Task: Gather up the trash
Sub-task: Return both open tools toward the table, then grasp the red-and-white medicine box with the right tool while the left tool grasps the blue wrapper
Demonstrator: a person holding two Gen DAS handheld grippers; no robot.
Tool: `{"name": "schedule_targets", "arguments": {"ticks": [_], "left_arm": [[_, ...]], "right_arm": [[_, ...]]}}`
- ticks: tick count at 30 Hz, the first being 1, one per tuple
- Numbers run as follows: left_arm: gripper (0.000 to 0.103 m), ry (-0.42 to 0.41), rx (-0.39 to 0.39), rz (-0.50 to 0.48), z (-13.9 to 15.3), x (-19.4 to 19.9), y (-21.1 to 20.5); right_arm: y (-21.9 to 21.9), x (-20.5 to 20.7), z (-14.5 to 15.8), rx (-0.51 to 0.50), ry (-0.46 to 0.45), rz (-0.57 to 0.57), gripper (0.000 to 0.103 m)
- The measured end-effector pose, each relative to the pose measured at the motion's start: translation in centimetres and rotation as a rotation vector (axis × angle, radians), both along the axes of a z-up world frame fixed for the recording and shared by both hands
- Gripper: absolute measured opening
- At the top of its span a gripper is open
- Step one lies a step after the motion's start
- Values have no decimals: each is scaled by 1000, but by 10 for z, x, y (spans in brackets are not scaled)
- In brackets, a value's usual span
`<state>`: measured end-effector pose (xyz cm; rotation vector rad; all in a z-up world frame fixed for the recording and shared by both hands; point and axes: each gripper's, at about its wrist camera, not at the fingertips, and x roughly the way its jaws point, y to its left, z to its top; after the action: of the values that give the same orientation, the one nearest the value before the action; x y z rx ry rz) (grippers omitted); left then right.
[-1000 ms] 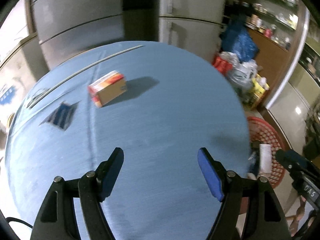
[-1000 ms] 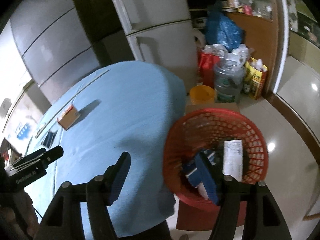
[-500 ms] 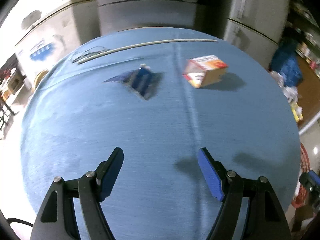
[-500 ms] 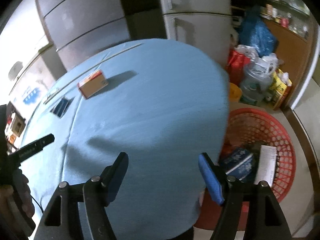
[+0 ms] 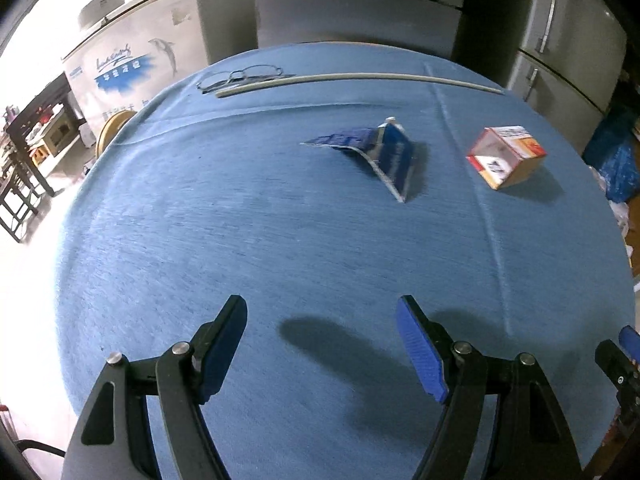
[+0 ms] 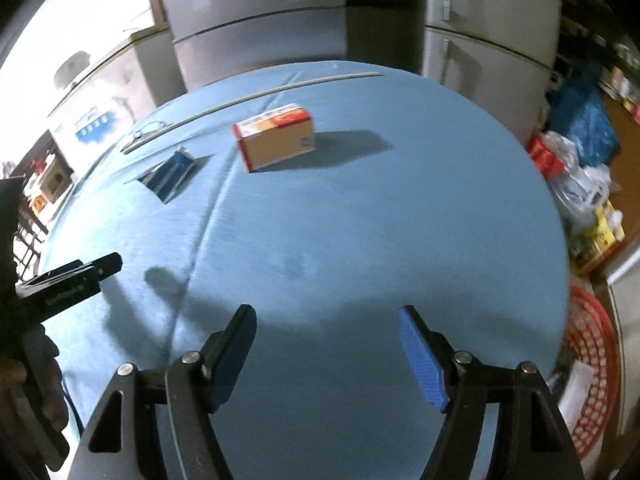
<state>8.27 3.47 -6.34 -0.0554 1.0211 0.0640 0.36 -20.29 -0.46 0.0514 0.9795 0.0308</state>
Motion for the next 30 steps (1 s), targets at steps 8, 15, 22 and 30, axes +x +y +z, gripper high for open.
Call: {"name": "schedule_targets", "arguments": {"ticks": [8,15,22,30], "left_arm": [[98,-33,22,48,-15,7,14],[103,-39,16,72,-16,8,17],[103,-44,16,81,-15,9,17],[103,-45,15,83,-15,10,18]], "right_arm": [[19,49,2,-22,-19,81,86],[36,119,12,-74,-56,156,103],[51,179,9,-161,-57,217,103],[49,211,-16,-138,13,240,101]]}}
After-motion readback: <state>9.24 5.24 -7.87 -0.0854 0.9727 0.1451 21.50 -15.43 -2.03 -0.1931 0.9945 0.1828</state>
